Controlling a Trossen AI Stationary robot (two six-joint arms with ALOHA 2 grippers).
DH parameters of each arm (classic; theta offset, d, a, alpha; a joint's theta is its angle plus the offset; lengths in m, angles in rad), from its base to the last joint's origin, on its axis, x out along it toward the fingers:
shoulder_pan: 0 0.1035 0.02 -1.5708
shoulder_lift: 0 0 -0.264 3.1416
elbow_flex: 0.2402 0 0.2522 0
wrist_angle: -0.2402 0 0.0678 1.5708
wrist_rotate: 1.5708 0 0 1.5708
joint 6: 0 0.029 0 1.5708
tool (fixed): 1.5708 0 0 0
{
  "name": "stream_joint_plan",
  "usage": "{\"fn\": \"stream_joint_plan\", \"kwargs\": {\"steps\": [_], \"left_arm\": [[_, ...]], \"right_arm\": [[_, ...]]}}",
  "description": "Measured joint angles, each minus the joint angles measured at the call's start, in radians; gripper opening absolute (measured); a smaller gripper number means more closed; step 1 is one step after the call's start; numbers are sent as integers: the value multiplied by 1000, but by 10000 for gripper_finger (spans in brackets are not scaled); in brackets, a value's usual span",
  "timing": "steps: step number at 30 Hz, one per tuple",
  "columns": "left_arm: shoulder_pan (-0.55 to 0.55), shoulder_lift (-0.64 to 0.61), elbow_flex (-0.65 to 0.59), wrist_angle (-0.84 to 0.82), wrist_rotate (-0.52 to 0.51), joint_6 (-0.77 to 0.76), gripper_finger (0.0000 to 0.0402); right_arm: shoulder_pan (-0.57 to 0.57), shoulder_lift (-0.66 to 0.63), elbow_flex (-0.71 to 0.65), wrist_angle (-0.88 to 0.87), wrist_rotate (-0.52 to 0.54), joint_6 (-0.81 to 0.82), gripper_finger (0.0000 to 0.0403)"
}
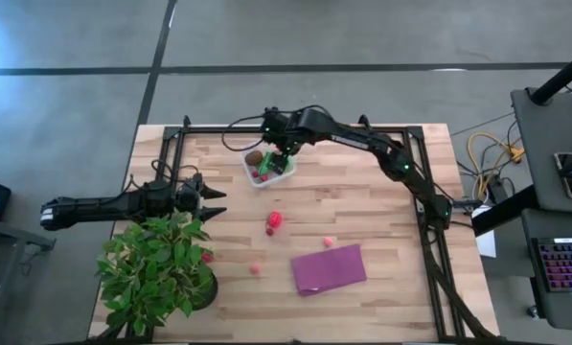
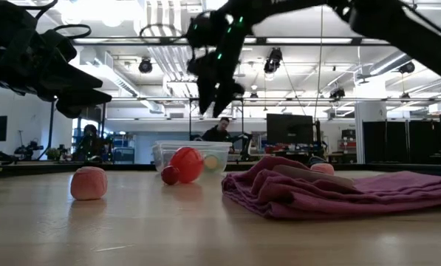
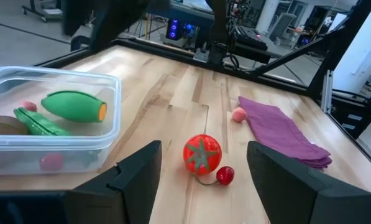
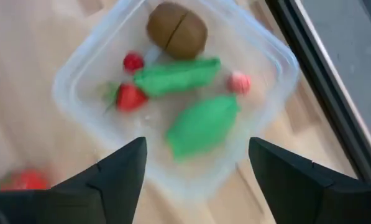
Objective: Pick and placing Produce into tupperware
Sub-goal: Put the top pink peach into the transparent bin
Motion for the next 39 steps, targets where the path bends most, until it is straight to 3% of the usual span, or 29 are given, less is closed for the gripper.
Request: {"fn": "stream_joint_plan", "kwargs": {"steps": [8, 12, 16, 21, 24, 29, 39], "left_arm": [[0, 1, 0, 0, 0, 0, 224], [0, 0, 0, 0, 0, 0, 224], [0, 0, 0, 4, 0, 0, 224], [0, -1, 0, 2, 0, 0, 224], [0, 0, 0, 2, 0, 0, 224], [0, 0, 0, 1, 0, 0, 224], [0, -1, 0, 1, 0, 0, 224]], "right_arm": [[75, -162, -55, -402, 34, 56, 271], [153, -272, -255, -337, -29, 126, 271], [248, -380, -510, -254, 4, 224, 269], [342, -512, -798, -5, -9, 451, 269], [382, -541, -914, 49, -18, 597, 267], [418, -545, -1027, 118, -46, 756, 267], [434, -528, -1147, 315, -86, 850, 267]]}}
